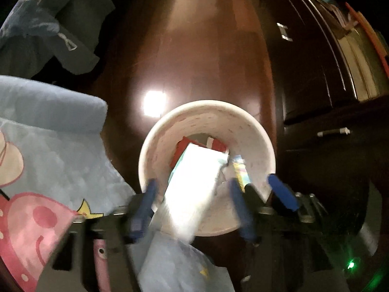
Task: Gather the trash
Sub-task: 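Carry both items over the white bin and open both tools to drop them, then move both open tools back over the table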
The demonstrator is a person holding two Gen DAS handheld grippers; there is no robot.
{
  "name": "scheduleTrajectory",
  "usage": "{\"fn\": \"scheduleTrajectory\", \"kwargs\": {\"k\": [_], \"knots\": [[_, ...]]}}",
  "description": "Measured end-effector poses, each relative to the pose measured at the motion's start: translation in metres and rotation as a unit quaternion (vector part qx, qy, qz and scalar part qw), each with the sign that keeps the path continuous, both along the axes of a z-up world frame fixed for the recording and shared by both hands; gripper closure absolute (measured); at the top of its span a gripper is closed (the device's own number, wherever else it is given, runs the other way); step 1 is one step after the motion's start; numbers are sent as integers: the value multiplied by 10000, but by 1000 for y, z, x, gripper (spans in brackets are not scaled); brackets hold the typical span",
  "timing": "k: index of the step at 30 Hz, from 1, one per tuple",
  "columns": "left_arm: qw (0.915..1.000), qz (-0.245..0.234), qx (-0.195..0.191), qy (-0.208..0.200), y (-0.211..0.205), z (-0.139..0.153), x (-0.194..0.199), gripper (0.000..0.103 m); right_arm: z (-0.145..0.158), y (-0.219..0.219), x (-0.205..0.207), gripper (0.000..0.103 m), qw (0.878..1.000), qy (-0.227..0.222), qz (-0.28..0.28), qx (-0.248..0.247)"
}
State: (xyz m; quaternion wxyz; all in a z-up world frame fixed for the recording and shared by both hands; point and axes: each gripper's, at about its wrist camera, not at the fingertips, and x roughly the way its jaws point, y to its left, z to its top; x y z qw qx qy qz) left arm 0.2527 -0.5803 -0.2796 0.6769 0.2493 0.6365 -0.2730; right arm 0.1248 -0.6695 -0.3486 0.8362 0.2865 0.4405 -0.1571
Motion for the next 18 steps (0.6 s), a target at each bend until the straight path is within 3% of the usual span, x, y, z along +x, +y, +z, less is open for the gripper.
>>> {"fn": "scheduleTrajectory", "kwargs": {"k": [1, 3, 6, 13, 18], "knots": [[10000, 43, -8, -88, 3, 3, 0, 17, 1, 2, 0, 39, 10000, -34, 32, -75], [9992, 88, 90, -375, 4, 7, 1, 4, 4, 6, 1, 18, 9996, -97, 113, -224], [9984, 164, 177, -520, 7, 8, 4, 4, 7, 10, 2, 4, 9991, -173, 222, -303], [9986, 364, -78, -384, 17, 23, 13, 4, 17, 12, 1, 3, 9991, -205, 228, -294], [9971, 335, -561, -381, 20, 64, 6, 4, 51, 15, -4, 3, 9986, -377, 176, -311]]}}
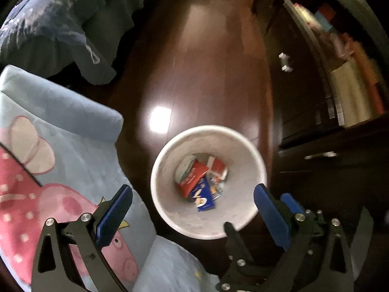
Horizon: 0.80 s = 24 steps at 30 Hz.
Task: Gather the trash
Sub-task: 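Move both open tools back over the table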
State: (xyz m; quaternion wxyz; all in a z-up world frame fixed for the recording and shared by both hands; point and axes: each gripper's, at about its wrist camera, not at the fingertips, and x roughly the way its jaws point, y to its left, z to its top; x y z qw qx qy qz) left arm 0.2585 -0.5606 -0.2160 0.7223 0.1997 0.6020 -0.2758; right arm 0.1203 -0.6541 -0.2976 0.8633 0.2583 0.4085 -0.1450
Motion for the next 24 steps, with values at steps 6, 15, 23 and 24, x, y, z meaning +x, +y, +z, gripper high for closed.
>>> {"fn": "scheduleTrajectory", "kwargs": {"k": [6, 15, 23, 24], "knots": [[9964, -147, -674, -502, 33, 85, -25, 4, 66, 20, -14, 3, 9992, -235, 140, -276], [9755, 253, -1750, -1306, 166, 184, -76, 4, 182, 93, -38, 3, 9897, -649, 784, -1003], [9563, 1078, -1906, -1936, 294, 216, -87, 4, 230, 187, -38, 3, 9705, -1033, 1785, -1245], [9530, 1232, -1889, -2025, 317, 218, -87, 4, 233, 202, -35, 3, 9666, -1070, 1990, -1206]]}}
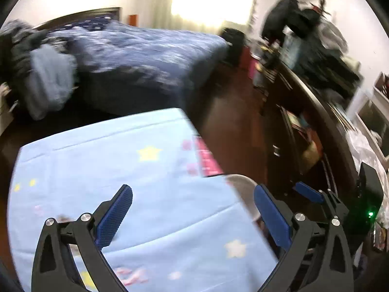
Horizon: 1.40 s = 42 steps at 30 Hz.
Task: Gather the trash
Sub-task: 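Move both open tools back over the table, then grasp the foil blister pack with the left tool while the right tool grasps the teal soap dish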
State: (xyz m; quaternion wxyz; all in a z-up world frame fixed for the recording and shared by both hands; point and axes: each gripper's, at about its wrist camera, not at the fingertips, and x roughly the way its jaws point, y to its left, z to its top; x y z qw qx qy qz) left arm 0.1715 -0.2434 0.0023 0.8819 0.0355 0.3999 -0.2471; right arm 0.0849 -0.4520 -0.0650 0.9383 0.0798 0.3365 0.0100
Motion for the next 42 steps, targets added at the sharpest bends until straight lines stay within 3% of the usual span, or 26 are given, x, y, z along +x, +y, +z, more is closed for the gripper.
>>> {"fn": "scheduleTrajectory", "kwargs": {"k": [5, 9, 13, 20, 27, 28, 29, 35, 38, 42], "knots": [[9983, 568, 16, -93, 79, -2, 1, 4, -1, 71, 17, 3, 9954, 178, 923, 195], [9947, 1013, 172, -17, 139, -19, 4, 4, -7, 122, 30, 3, 9903, 416, 1320, 101], [9934, 1130, 82, 177, 178, -37, 8, 4, -15, 169, 49, 6, 9814, 600, 1821, -1], [9929, 1137, 43, 346, 217, -62, 13, 9, -41, 210, 92, 40, 9777, 1125, 1753, -280], [9967, 512, -28, 624, 226, -79, 31, 11, -62, 229, 115, 47, 9752, 1304, 1750, -359], [9969, 374, -37, 696, 225, -80, 35, 11, -63, 231, 117, 51, 9752, 1306, 1741, -395], [9969, 269, -45, 743, 223, -81, 40, 11, -64, 231, 119, 65, 9750, 1316, 1732, -444], [9958, -498, -48, 769, 203, -81, 73, 11, -58, 216, 115, 67, 9782, 1160, 1674, -408], [9897, -1122, -206, 859, 189, -83, 87, 11, -52, 200, 109, 67, 9814, 1103, 1532, -350], [9761, -1698, -230, 1336, 163, -98, 108, 10, -46, 185, 97, 66, 9839, 1035, 1409, -378]]}}
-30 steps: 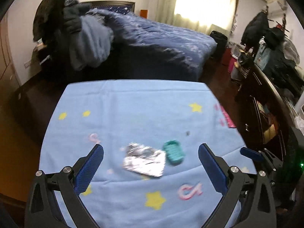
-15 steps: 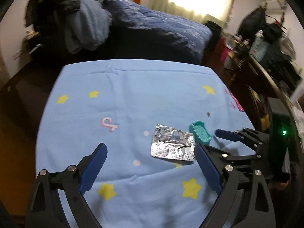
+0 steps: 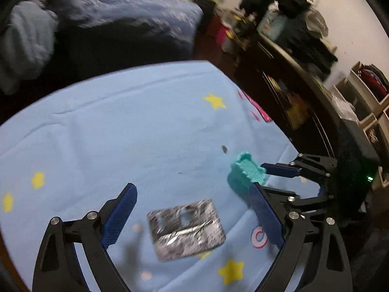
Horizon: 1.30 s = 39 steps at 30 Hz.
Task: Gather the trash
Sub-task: 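Grasp the foil blister pack with the left tool while the right tool grasps the teal soap dish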
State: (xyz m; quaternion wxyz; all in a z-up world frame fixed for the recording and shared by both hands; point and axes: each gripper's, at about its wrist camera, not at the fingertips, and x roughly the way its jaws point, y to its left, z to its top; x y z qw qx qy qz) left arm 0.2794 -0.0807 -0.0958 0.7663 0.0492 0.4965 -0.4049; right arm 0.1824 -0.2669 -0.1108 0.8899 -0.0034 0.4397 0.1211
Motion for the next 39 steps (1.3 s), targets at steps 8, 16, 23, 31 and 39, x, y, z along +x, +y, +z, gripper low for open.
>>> {"fn": "scheduleTrajectory", "kwargs": {"k": [8, 16, 23, 31, 39], "knots": [[9986, -180, 286, 414, -5, -30, -2, 10, 0, -13, -13, 66, 9999, -34, -100, 72], [9993, 41, 312, 222, 19, -28, -54, 11, -1, -18, -18, 66, 9995, -50, -175, 239], [9940, -239, 986, -411, -5, -32, -68, 10, 6, -18, -24, 66, 9994, -108, -196, 267], [9938, 411, 975, -327, -8, -32, -57, 14, 7, -24, -26, 66, 9993, -117, -246, 267], [9827, 524, 1592, -789, -27, -36, -72, 18, 7, -29, -27, 66, 9989, -120, -289, 343]]}}
